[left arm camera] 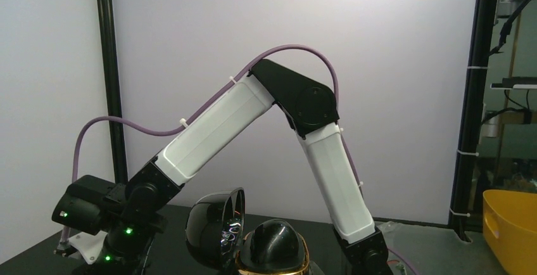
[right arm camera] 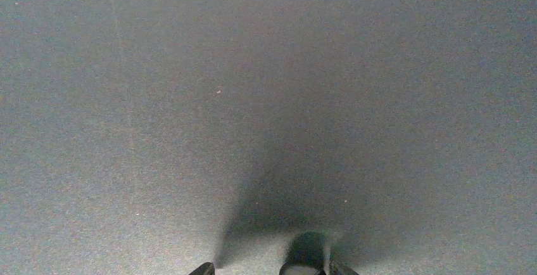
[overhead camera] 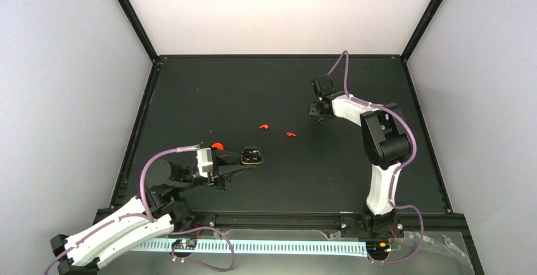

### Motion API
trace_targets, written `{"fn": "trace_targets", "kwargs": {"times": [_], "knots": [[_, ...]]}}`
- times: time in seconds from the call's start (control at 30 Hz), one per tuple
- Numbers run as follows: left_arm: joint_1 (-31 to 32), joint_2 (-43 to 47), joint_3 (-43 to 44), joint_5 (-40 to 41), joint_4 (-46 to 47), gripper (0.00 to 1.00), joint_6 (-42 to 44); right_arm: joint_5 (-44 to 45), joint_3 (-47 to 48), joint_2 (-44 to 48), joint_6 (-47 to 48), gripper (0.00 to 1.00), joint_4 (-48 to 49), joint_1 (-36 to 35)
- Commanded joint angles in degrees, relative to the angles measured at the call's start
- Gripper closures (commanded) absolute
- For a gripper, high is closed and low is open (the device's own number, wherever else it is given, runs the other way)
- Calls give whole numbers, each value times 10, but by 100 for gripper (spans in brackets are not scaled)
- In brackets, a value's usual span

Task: Insert the wireless bluetooth earbuds into the charging case
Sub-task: Pick up the earbud from the center of the board.

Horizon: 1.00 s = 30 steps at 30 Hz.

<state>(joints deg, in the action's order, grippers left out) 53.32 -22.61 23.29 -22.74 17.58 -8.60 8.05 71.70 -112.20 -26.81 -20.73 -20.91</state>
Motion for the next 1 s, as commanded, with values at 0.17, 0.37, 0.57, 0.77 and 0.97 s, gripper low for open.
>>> {"fn": "trace_targets", "kwargs": {"times": [0.17,0.37,0.57,0.77,0.97], "knots": [[-1,1,2,-7,13,98,-7,28,29,-43,23,59,-58,0],[-1,3,1,-6,14,99,-7,22,33,-51,24,64,-66,0],[-1,-2,1,-11,20,98,-10,17,26,-49,23,69,-63,0],[-1,3,-1,-6,18,98,-9,15,24,-50,25,74,-60,0],[-1,2,-2,-5,18,98,-9,9,23,-46,25,79,-58,0]]}}
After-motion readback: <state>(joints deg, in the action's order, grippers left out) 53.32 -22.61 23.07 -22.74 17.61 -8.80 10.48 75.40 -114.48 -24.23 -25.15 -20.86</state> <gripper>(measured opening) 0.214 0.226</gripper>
